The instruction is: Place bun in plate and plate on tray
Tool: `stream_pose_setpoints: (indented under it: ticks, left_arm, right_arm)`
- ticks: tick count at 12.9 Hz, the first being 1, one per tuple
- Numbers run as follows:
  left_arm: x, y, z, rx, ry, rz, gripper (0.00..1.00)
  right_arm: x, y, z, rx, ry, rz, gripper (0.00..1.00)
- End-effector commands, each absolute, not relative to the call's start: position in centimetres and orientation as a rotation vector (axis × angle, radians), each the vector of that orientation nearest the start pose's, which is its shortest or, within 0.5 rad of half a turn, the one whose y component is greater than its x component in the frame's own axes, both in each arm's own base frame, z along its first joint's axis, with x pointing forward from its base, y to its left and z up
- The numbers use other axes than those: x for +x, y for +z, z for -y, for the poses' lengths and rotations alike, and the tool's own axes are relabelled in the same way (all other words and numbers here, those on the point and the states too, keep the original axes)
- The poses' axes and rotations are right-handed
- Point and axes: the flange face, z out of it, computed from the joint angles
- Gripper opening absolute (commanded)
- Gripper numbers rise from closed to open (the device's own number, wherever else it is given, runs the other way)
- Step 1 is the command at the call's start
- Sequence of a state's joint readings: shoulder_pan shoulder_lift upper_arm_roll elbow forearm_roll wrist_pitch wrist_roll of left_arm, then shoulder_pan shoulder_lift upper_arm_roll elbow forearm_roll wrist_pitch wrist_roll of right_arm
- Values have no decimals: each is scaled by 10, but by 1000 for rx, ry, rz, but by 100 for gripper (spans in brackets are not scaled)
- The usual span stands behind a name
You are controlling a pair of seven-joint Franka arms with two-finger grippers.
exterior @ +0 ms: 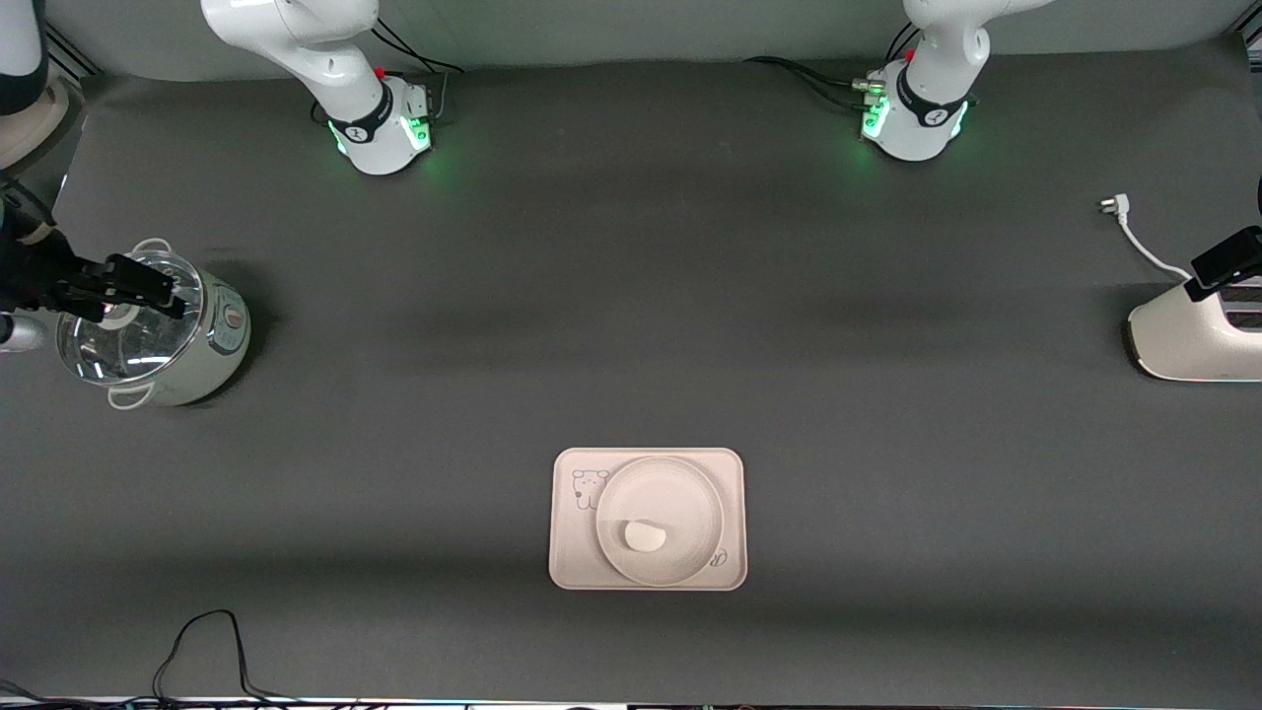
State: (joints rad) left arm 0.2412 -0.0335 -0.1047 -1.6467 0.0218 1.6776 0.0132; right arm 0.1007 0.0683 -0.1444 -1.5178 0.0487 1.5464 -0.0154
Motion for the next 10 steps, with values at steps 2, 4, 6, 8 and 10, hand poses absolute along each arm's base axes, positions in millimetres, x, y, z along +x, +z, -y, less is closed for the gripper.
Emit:
stream_pose_setpoints:
  ticks: [2, 4, 6, 8, 10]
  left_arm:
    - [547, 617, -80, -3107, -127, 141, 100]
    - [552, 611, -80, -3109, -120, 105, 100]
    - [552, 611, -77, -3110, -115, 90, 100]
    - [553, 610, -77, -3111, -113, 88, 100]
    - [555, 606, -74, -3108, -105, 51, 100]
  right_arm:
    - [570, 608, 14, -3134, 52, -17, 100]
    - [570, 609, 14, -3134, 52, -17, 100]
    - [569, 609, 14, -3136, 52, -17, 100]
    - [569, 610, 12, -3140, 52, -12, 100]
    - [569, 610, 12, -3142, 55, -12, 100]
